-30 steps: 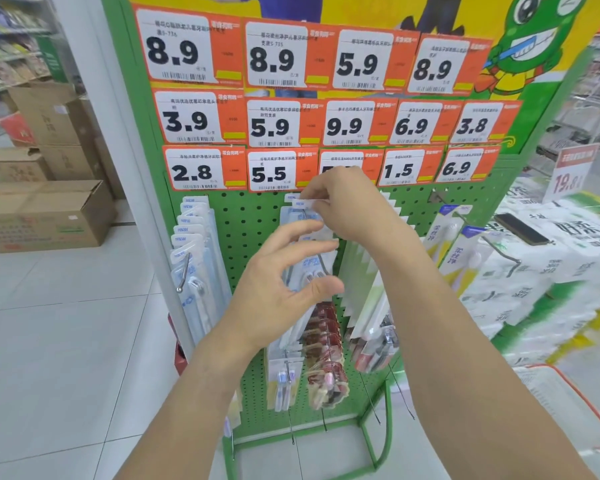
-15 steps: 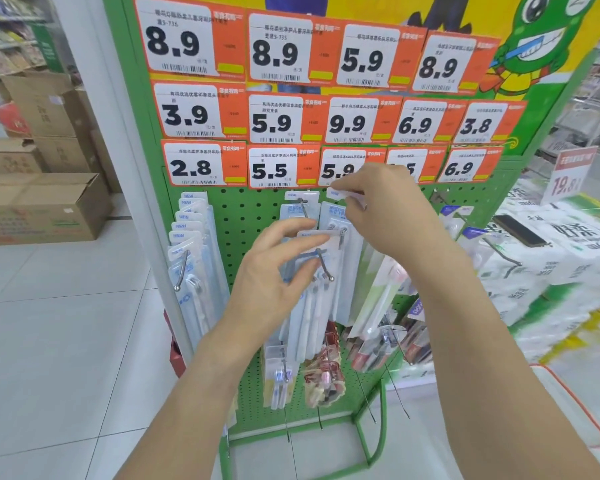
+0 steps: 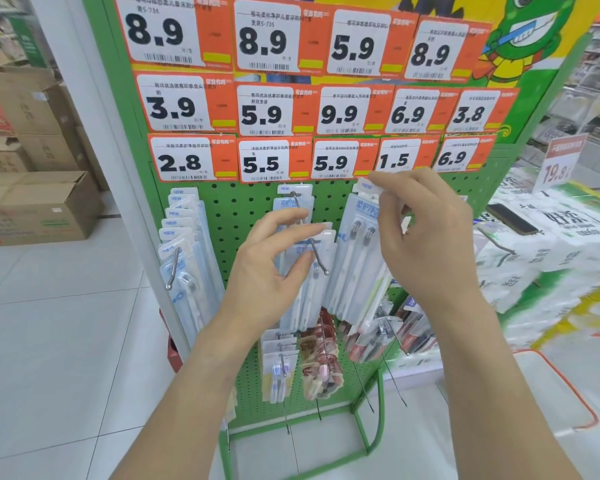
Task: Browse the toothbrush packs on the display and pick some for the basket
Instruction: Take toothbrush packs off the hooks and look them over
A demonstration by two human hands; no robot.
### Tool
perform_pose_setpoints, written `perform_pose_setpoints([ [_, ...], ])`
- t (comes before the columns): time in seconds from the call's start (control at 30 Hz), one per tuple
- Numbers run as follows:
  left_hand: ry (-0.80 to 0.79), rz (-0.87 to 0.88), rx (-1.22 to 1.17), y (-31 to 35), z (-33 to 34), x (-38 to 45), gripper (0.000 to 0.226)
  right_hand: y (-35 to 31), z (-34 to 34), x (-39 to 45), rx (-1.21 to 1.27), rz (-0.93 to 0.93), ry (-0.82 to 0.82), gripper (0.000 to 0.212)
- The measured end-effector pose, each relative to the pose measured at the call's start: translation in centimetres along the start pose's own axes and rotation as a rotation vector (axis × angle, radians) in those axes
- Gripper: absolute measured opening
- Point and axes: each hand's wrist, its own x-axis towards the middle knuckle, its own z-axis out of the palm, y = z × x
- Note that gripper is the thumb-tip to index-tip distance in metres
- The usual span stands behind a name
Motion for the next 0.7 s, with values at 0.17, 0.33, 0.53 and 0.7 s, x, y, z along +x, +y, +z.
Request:
perform_pose_setpoints([
  [0.17, 0.132, -0.029, -0.138, 1.7, -0.7, -0.9, 0.044, -0.8, -0.2, -1.7, 0.057, 0.058, 0.122, 0.023],
  [0.33, 0.395, 0.061, -0.156, 2.9, -0.9, -3.8, 0.030, -1.9, -0.7, -4.0, 0.189, 0.253, 0.250, 0.015],
  [0.53, 0.354, -0.136, -0.255, 3.8, 1.3, -8.5, 0.024, -3.6, -1.4, -7.2, 0.325, 0.412, 0.353, 0.017],
  [0.7, -0.049, -0.493, -0.328, 3.4, 3.2, -11.1, 0.036, -5.3, -0.7, -10.0, 0.447, 0.569, 0.307, 0.023],
])
